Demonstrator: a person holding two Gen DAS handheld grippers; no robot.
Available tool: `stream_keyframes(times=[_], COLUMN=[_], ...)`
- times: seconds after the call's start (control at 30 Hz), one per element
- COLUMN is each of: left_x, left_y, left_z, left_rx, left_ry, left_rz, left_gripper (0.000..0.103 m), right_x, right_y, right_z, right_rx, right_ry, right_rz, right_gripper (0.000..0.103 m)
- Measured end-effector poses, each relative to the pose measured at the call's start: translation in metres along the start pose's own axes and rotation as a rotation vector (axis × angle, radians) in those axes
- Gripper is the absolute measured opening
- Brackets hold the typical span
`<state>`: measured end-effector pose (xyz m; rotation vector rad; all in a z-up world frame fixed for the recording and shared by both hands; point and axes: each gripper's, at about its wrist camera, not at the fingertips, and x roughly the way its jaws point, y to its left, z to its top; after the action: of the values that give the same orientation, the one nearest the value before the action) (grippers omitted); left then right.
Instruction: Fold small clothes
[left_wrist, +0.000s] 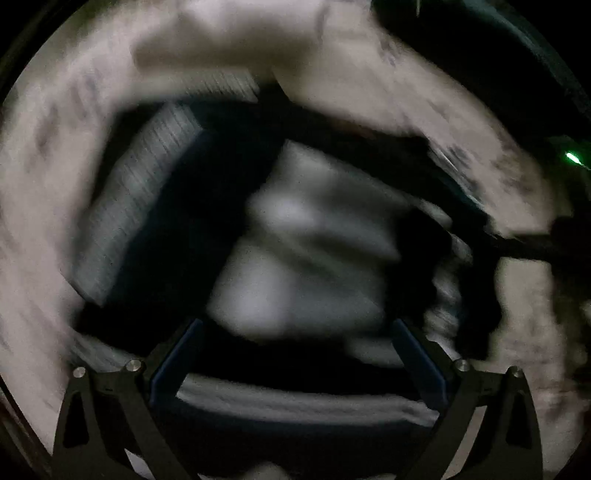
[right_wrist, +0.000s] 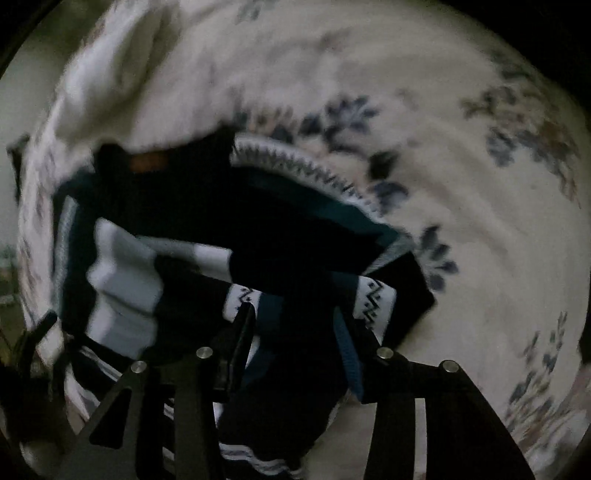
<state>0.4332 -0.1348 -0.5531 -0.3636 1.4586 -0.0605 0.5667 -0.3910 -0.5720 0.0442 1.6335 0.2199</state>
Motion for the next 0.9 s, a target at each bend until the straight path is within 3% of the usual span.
stream_keyframes(times=[0.1,0.17,0.27,0.4,0.5,0.53,0.57,0.63,0.7,0.8,0.83,0.9], left_x=[0.037,0.054,0.055,0.025,0.008,0.004,0.001,-0.007,-0.020,-0.037,-0.038,-0.040], left_y=[0.002,0.002,0.001,0.008,0.036,0.047,0.059,0.081,0.101,0.118,0.121,0.129], left_z=[-0.024,-0.036,-0.041,-0.035,-0.027,-0.025,-0.023,-0.015,-0.008,-0.001,0.001,0.009], left_rx=[-0.278,-0.421,-0.480,-0.314,-0.269,-0.264,-0.263,-0.264,-0.270,-0.263,-0.261,-0.265], left_ry=[0.183,0.226,0.213,0.079,0.003,-0.013,-0.020,-0.030,-0.070,-0.124,-0.132,-0.143], left_rz=[-0.278,-0.395,-0.438,-0.248,-0.121,-0.083,-0.050,-0.010,0.023,0.075,0.089,0.117], left_gripper=[0.103,0.103,0.103,0.103,0.103,0.103,0.103,0.103,0.103,0.103,0.103,0.103], right_x=[0.008,0.001,-0.014,-0.026,-0.012,-0.006,-0.002,0.003,-0.017,-0.044,-0.044,-0.021], right_y=[0.001,-0.005,-0.023,-0.046,-0.047,-0.044,-0.042,-0.037,-0.032,-0.036,-0.041,-0.044], right_z=[0.006,0.005,-0.004,-0.035,-0.064,-0.070,-0.076,-0.090,-0.098,-0.113,-0.118,-0.123], right_rx=[-0.020,0.013,0.129,0.262,0.315,0.323,0.328,0.355,0.376,0.378,0.386,0.339], right_ry=[0.034,0.026,0.014,0.001,0.022,0.014,-0.016,-0.055,-0.148,-0.235,-0.224,-0.103], right_rz=[0.005,0.033,0.098,0.159,0.226,0.242,0.260,0.301,0.409,0.415,0.398,0.293], right_gripper=[0.046,0.046,0.046,0.046,0.046,0.032,0.005,0.004,0.004,0.004,0.004,0.004])
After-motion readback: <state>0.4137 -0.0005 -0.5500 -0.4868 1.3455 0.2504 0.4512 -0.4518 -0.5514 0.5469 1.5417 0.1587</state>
